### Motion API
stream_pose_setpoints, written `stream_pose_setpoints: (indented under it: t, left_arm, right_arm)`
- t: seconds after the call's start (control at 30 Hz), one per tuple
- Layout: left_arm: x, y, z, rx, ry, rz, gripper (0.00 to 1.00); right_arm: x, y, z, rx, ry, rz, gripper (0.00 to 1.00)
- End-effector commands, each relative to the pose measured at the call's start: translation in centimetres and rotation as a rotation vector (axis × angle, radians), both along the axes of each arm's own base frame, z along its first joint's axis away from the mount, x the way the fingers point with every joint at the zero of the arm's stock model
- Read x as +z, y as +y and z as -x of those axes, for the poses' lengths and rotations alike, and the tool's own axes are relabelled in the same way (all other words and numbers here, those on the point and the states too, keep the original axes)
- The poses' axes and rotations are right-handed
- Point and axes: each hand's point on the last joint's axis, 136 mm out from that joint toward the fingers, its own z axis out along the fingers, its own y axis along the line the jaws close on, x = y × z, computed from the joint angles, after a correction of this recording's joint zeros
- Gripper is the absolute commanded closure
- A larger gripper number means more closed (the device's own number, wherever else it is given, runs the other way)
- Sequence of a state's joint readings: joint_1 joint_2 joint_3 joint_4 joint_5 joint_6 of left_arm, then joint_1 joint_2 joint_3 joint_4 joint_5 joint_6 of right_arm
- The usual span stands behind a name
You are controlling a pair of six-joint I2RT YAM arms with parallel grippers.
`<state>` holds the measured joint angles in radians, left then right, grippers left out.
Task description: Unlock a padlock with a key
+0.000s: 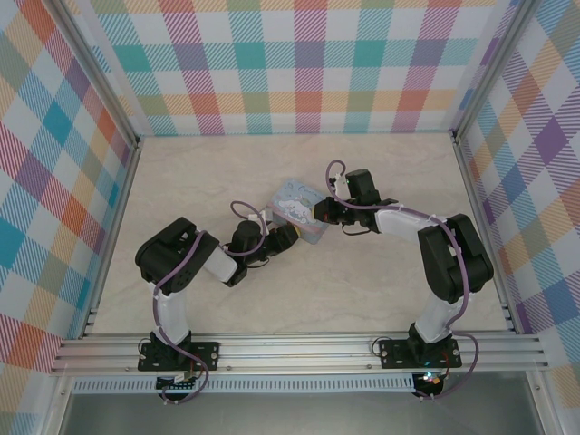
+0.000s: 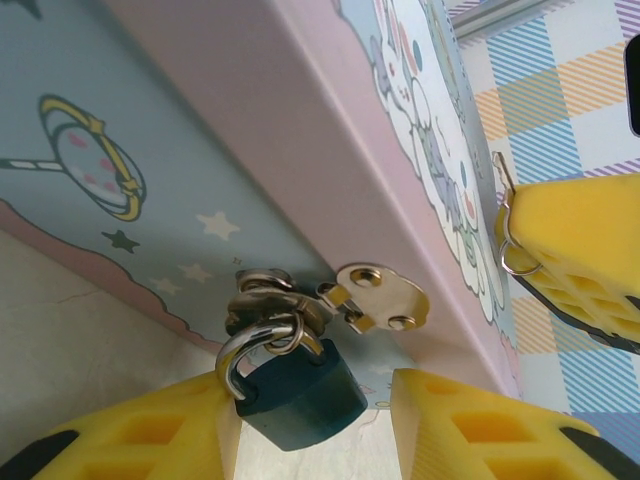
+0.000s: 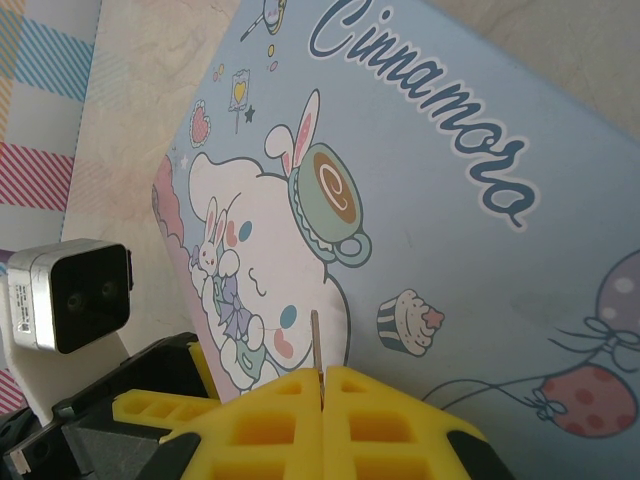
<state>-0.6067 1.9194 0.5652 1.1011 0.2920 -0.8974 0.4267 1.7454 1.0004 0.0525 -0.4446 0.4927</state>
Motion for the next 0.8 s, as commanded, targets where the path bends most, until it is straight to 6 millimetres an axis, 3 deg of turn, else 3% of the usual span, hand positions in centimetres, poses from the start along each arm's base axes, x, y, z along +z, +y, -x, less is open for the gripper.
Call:
stream_pose_setpoints:
  t: [0.0,0.53,0.77]
  left_arm:
    - [4.34,-0.91,-0.1,-0.003,-0.111,0.081,0.57]
    - [4.11,-1.45,-0.02,0.021,-0.09,0.102,0.52]
    - [3.94,-0.75,-0.06,0.056,-0.087,0.094,0.65]
  right_arm:
    - [-3.29,-1.06,2.19,-0.007,0.124,0.07,0.96]
    - [-3.35,-1.05,2.21,-0.008,0.127,0.068,0.96]
    - [-3.4,-1.04,2.32,-0.006,0.129,0.069,0.96]
